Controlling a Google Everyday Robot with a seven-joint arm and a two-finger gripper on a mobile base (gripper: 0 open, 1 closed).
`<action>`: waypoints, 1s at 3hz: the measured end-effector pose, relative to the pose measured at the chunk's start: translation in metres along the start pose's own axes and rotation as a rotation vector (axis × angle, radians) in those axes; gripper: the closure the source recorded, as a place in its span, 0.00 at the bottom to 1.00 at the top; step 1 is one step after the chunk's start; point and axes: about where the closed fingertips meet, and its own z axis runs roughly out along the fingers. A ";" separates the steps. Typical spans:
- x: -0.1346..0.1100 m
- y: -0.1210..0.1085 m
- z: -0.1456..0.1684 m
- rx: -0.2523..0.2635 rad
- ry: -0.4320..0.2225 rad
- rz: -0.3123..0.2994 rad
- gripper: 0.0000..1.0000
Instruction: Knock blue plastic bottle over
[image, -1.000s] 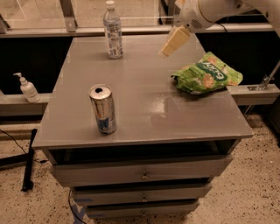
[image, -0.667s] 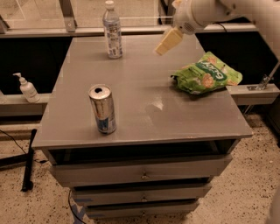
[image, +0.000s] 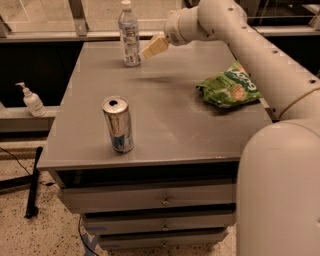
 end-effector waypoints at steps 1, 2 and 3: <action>-0.015 0.009 0.045 -0.037 -0.081 0.082 0.00; -0.030 0.026 0.071 -0.105 -0.150 0.176 0.00; -0.046 0.044 0.083 -0.184 -0.208 0.257 0.17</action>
Offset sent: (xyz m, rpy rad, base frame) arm 0.0328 0.1109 -0.0105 0.3768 0.1729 0.1369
